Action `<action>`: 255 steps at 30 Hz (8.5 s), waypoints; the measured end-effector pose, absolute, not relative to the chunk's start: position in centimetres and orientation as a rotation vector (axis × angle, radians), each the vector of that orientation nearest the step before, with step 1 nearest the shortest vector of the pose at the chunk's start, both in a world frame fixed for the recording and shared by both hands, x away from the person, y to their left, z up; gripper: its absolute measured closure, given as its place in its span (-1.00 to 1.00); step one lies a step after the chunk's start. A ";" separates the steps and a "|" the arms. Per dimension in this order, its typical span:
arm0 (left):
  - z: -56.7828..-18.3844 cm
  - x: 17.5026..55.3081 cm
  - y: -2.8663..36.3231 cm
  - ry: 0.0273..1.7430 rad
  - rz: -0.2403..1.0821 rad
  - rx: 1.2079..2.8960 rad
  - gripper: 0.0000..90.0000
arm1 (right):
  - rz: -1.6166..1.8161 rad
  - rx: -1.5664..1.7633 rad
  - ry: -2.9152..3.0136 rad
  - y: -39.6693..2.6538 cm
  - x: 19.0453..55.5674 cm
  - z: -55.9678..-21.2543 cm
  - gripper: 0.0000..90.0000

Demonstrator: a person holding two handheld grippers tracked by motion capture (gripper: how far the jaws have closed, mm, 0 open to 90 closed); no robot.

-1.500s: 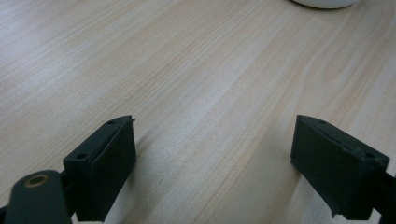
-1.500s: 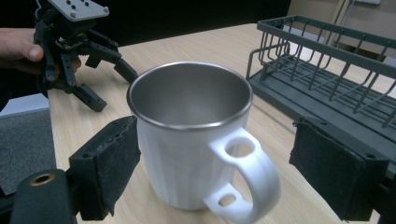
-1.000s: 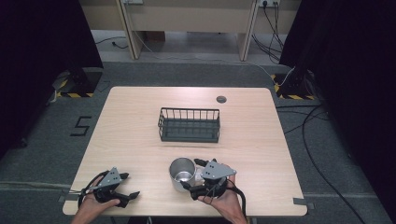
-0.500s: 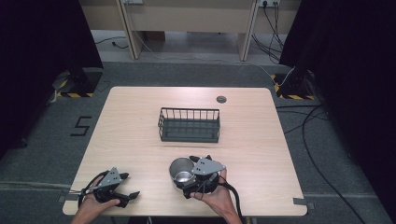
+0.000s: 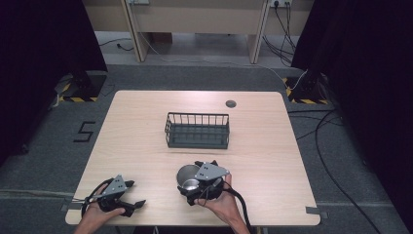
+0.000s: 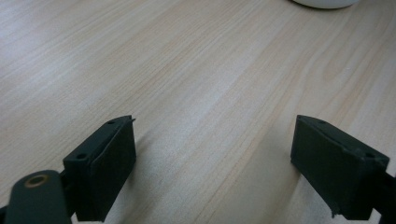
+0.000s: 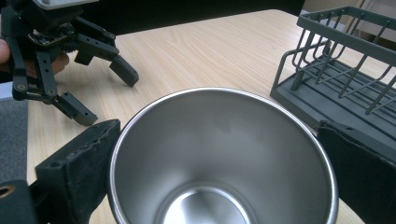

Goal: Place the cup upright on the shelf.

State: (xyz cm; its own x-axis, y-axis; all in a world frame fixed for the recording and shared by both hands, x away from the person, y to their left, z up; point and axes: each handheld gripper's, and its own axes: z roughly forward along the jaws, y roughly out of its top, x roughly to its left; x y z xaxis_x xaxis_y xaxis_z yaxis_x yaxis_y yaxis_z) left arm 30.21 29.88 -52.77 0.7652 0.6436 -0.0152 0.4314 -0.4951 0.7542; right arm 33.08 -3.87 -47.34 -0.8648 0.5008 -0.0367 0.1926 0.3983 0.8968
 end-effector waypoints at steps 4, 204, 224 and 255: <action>-52.8 30.2 29.9 0.799 0.344 2.169 -0.70 | 1.446 0.578 2.371 -3.9 33.1 -47.2 -0.88; -52.8 30.1 29.9 0.790 0.338 2.172 -0.70 | 1.424 0.888 2.162 -6.4 46.8 -36.5 -0.66; -52.8 30.1 29.9 0.792 0.338 2.172 -0.70 | 1.438 0.865 2.158 -7.7 44.1 -36.6 -0.66; -52.8 30.1 29.9 0.793 0.341 2.169 -0.70 | 1.469 0.904 2.138 -11.5 39.7 -39.7 -0.65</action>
